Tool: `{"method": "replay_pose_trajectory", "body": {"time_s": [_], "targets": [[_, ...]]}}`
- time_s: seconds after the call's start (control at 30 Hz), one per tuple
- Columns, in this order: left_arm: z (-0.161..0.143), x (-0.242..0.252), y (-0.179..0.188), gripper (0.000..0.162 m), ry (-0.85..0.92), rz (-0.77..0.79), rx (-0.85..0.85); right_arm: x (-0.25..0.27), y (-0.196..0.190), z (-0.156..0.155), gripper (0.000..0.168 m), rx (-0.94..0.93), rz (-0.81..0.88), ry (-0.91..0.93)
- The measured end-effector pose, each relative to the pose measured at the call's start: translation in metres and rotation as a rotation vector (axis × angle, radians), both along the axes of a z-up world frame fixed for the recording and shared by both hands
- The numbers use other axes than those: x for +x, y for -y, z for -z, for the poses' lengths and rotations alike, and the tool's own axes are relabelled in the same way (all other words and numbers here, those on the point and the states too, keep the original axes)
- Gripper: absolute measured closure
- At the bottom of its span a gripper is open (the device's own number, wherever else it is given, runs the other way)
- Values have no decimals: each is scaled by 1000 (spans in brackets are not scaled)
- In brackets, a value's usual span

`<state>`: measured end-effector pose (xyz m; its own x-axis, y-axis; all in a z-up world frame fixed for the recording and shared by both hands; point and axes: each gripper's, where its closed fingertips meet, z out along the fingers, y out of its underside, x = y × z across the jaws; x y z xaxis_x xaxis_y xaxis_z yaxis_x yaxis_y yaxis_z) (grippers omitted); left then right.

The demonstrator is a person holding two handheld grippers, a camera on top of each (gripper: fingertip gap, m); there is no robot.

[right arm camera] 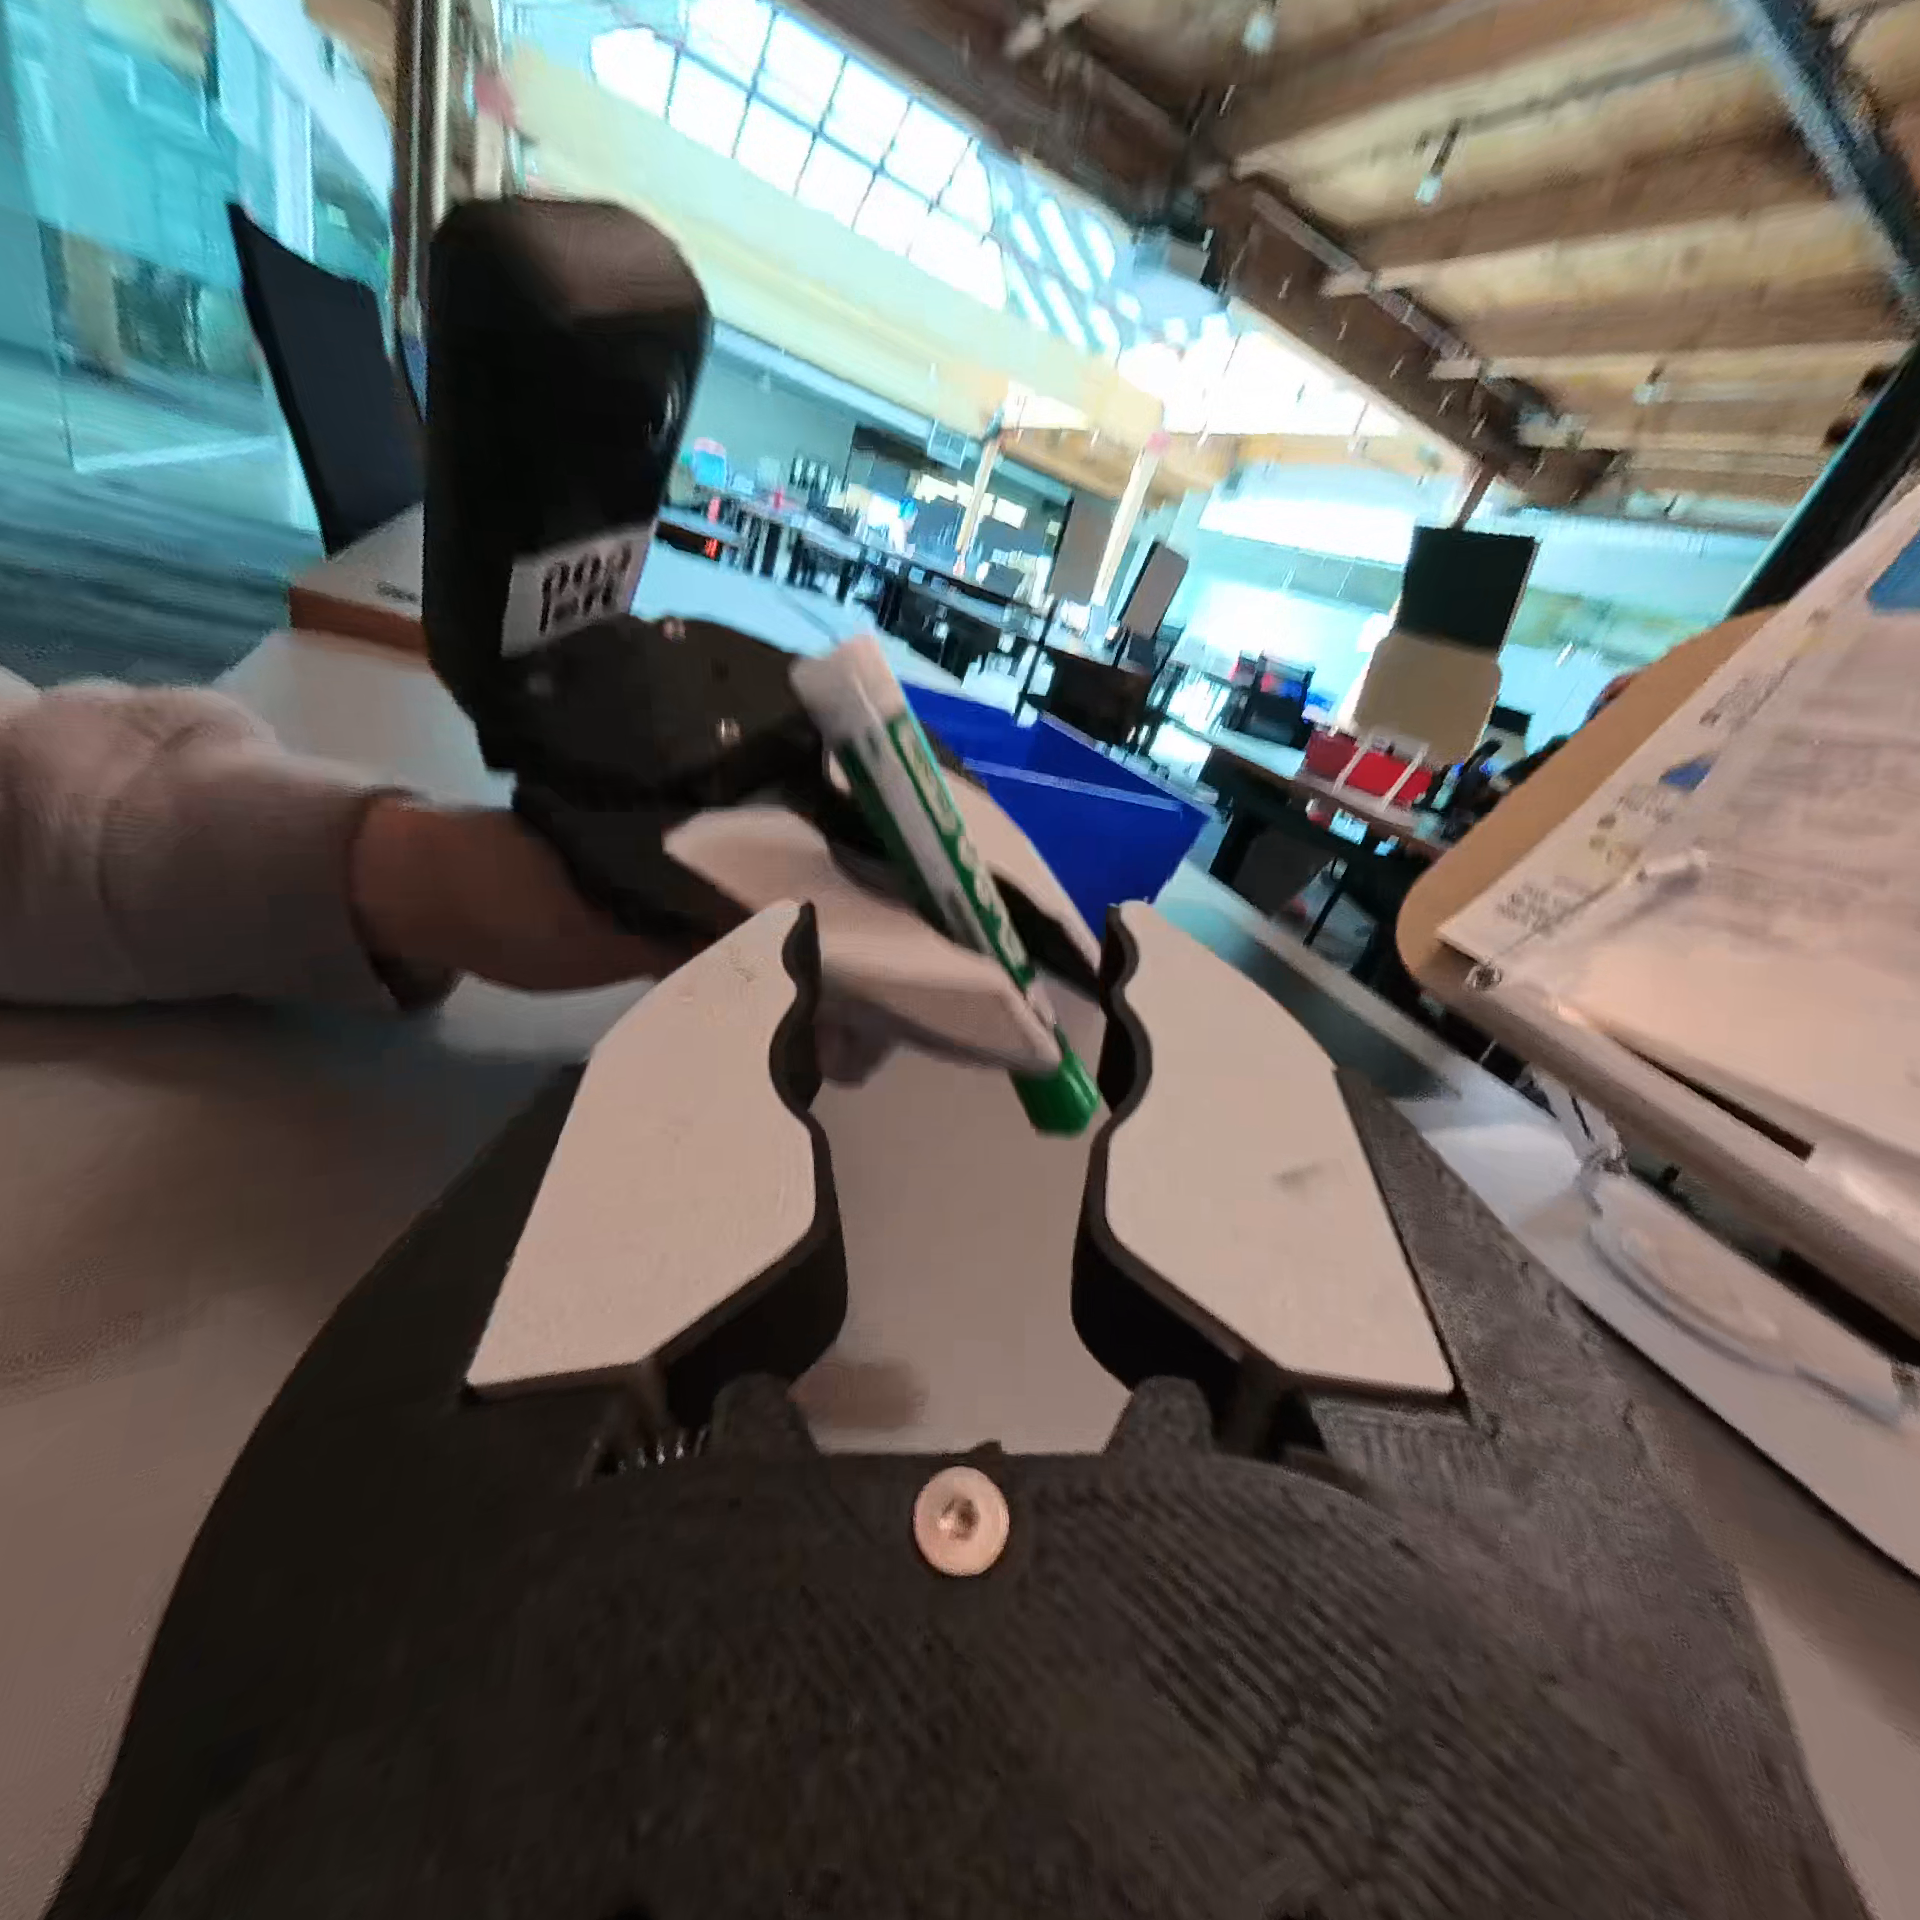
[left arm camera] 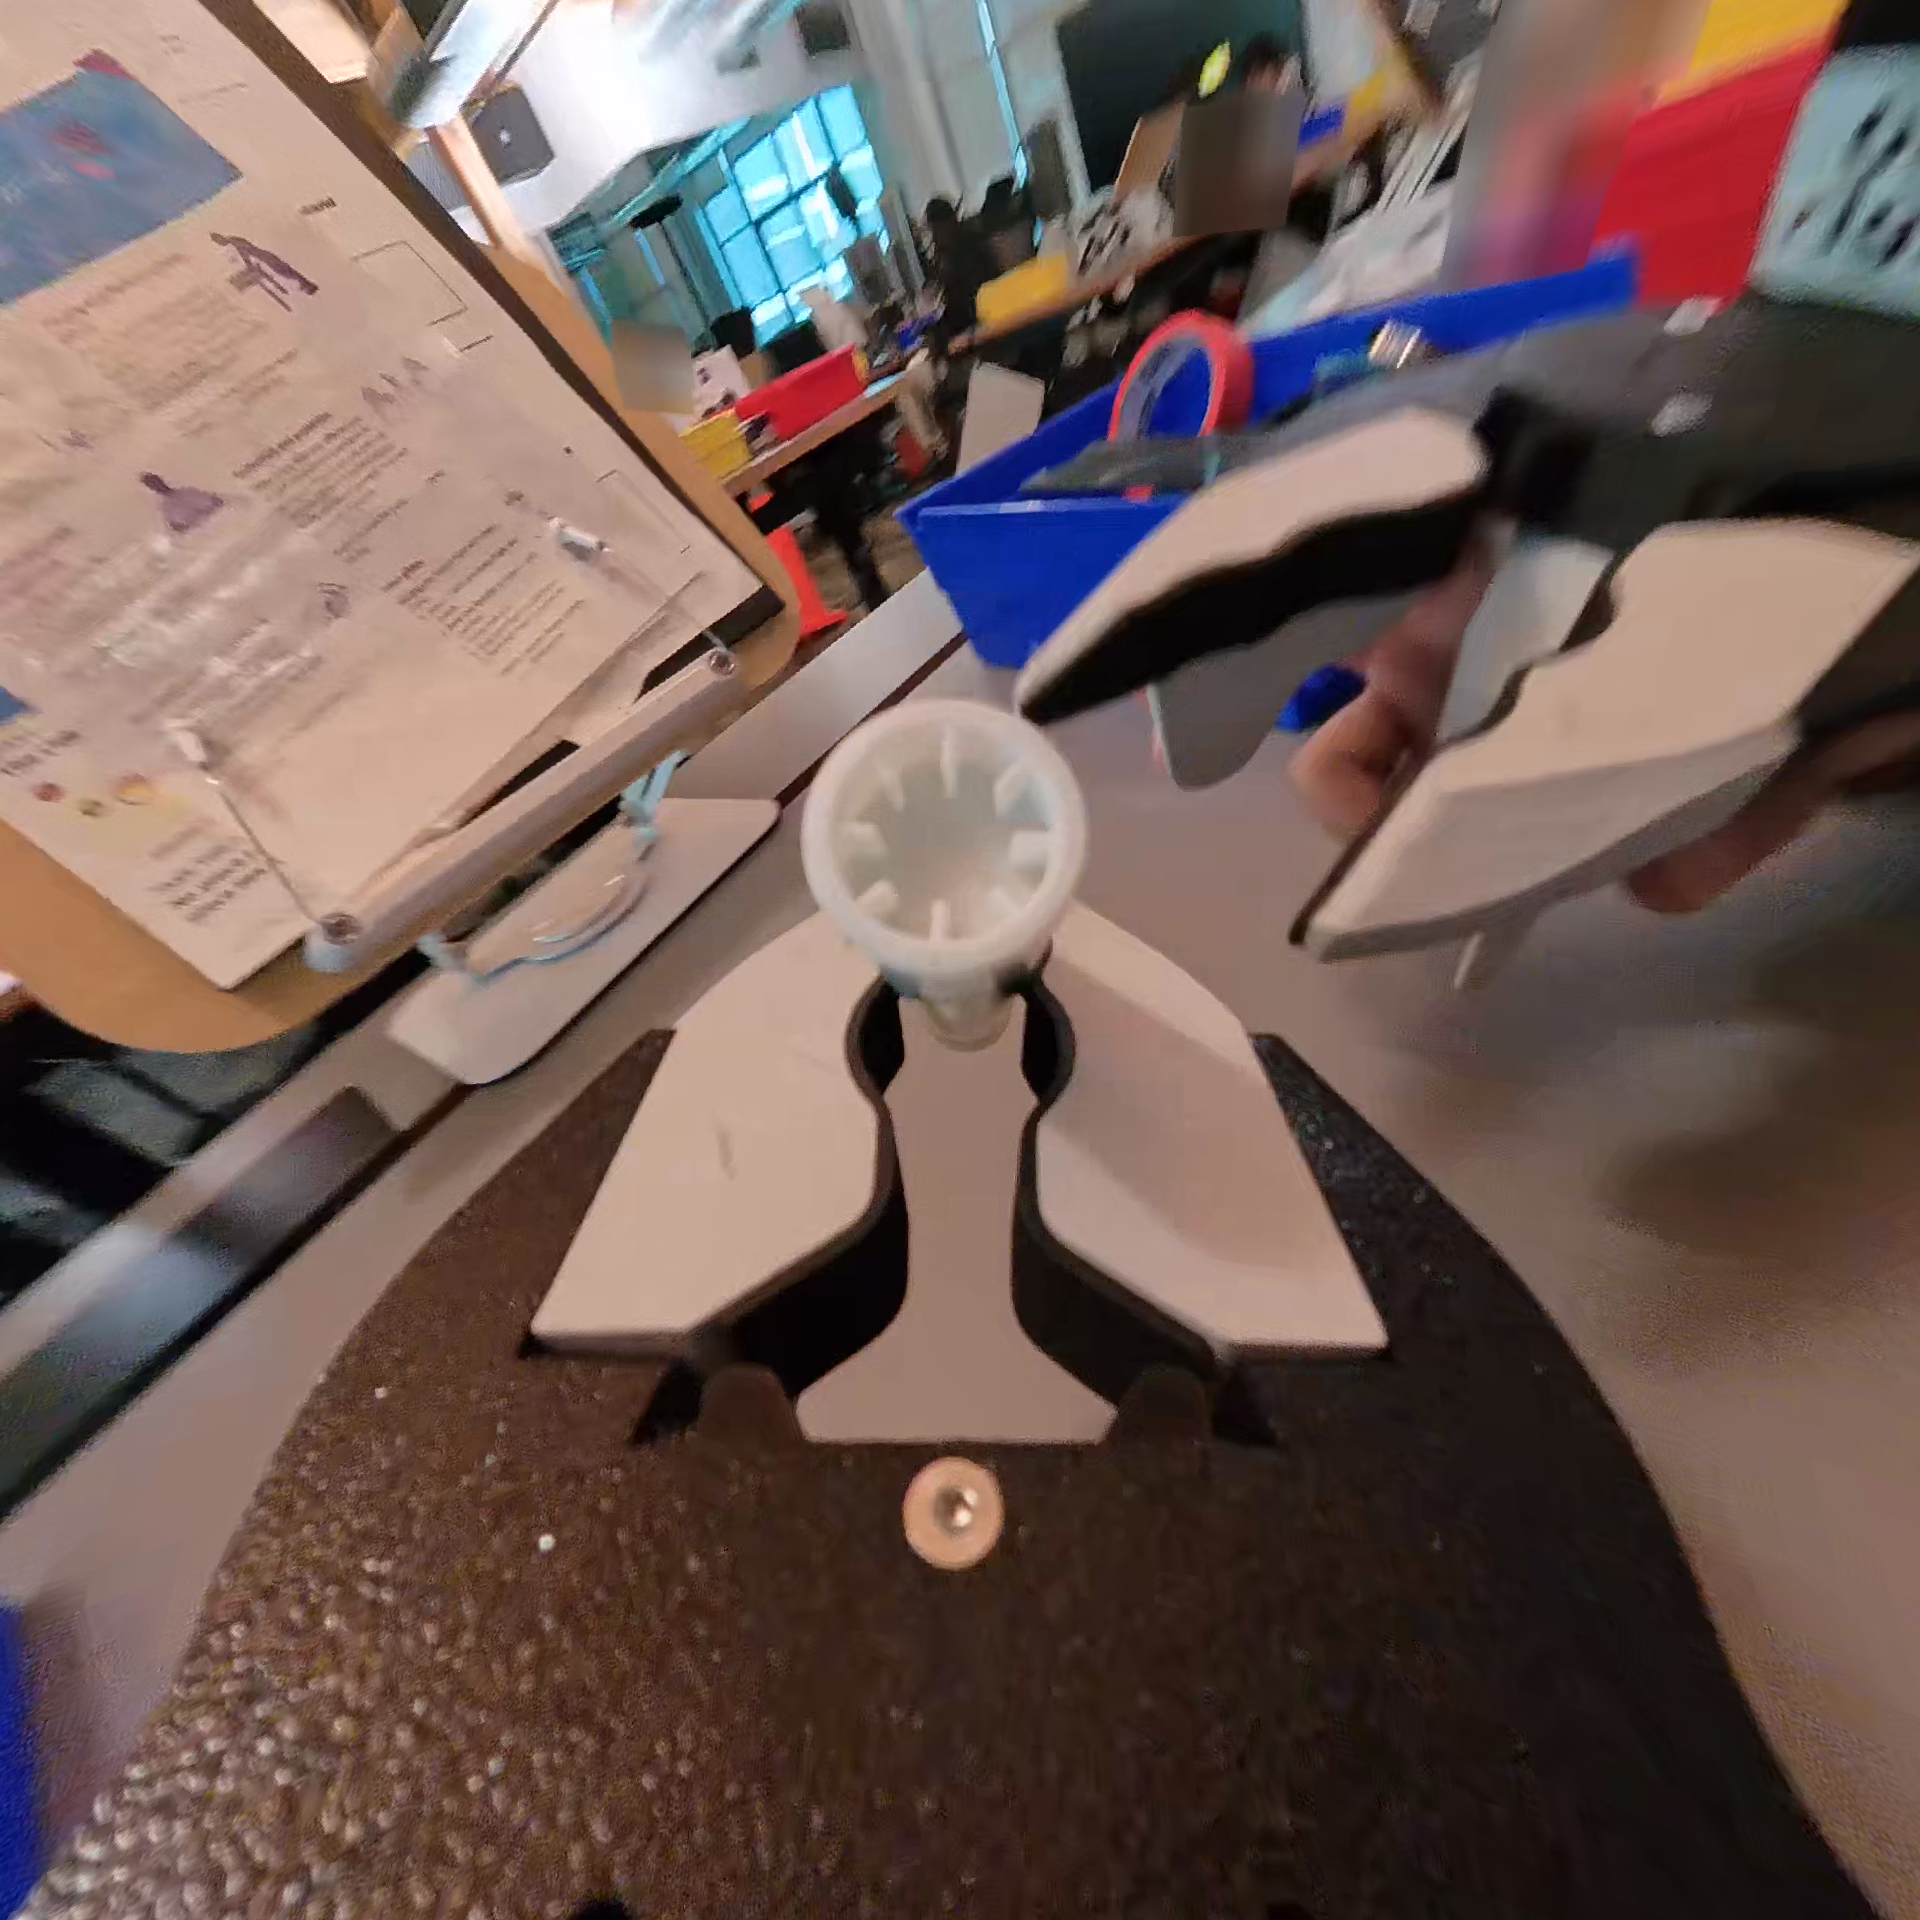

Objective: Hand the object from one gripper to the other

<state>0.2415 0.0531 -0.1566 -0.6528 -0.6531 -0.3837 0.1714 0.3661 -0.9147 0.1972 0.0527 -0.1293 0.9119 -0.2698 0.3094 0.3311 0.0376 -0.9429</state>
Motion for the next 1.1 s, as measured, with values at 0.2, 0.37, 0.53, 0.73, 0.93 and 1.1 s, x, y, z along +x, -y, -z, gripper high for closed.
{"method": "replay_pose_trajectory", "body": {"time_s": [0.2,0.37,0.53,0.73,0.93,1.1], "targets": [[19,-6,19,144,97,-8,247,-9,-11,6,134,-89,107,236],[20,-9,22,144,119,15,250,-11,-13,11,149,-156,114,324],[25,-29,31,116,-17,254,116,-11,7,-18,148,96,-120,-31],[29,-35,33,123,-90,328,79,14,41,-44,149,393,-239,-385],[30,-24,39,131,35,190,122,22,37,-39,150,475,-278,-564],[22,-26,37,146,39,203,82,22,42,-44,149,486,-263,-515]]}}
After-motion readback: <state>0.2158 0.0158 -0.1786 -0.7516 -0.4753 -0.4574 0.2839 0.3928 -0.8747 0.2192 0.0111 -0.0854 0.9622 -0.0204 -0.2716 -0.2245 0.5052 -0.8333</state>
